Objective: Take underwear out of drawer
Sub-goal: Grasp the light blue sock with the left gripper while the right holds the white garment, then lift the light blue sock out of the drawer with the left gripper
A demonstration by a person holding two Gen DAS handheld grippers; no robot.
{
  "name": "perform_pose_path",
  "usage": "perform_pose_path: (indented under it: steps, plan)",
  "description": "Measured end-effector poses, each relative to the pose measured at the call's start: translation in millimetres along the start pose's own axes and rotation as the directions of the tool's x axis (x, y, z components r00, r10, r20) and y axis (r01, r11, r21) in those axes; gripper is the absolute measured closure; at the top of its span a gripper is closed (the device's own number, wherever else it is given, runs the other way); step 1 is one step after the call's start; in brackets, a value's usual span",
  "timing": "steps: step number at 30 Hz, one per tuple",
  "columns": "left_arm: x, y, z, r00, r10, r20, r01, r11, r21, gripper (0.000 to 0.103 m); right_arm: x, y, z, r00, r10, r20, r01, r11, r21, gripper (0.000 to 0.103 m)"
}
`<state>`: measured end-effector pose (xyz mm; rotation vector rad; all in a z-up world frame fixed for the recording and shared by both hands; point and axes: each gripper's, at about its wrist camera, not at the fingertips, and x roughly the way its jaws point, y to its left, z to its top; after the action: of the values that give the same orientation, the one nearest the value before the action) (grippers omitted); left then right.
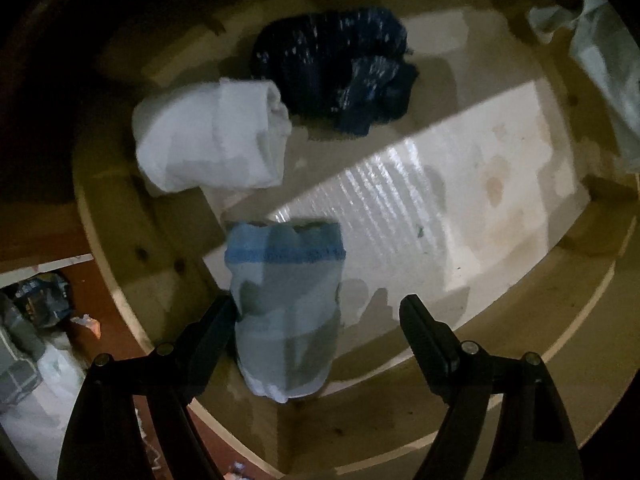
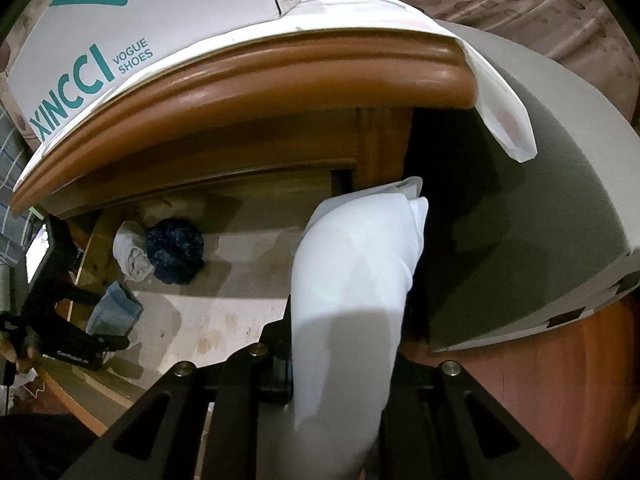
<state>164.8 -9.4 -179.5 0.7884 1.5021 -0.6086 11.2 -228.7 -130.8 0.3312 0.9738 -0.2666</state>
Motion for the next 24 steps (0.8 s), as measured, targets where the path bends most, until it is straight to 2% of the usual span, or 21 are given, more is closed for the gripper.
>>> perform_pose_path:
  steps: [2,5,7,9,17,19,24]
  plan:
    - [3,0,3,1.000,0.017,-0.019,-0.017,1.000,0.007,0.025,0,0,0,1.000,0.003,-0.002,-0.003,1.000,0.003,0.088]
    - [7,3,6,0.999,0.028,-0.036,-0.028,1.000,-0.008,0.034,1,0,1,1.000,0.011,-0.005,-0.010,1.000,0.009,0.088]
    - [12,8,6,0.996,0.057,-0.062,-0.059,0.998,-0.031,0.046,1,0,1,1.000,0.016,-0.008,-0.016,1.000,0.013,0.088]
    - [13,6,5,0.995,0.081,-0.056,-0.082,0.996,-0.019,0.052,1,0,1,1.000,0.017,-0.009,-0.017,1.000,0.014,0.088]
    - [15,2,4,0.993,0.109,-0.047,-0.111,0.993,-0.035,0.066,1,1,2,1.000,0.019,-0.012,-0.019,1.000,0.006,0.088]
    - [13,6,1,0.994,0.101,-0.033,-0.102,0.993,-0.052,0.070,1,1,2,1.000,0.022,-0.015,-0.022,1.000,0.007,0.088]
    - [-4,11,-11,0.994,0.100,0.038,-0.097,0.991,-0.091,0.071,2,1,2,1.000,0.023,-0.013,-0.023,1.000,0.007,0.088]
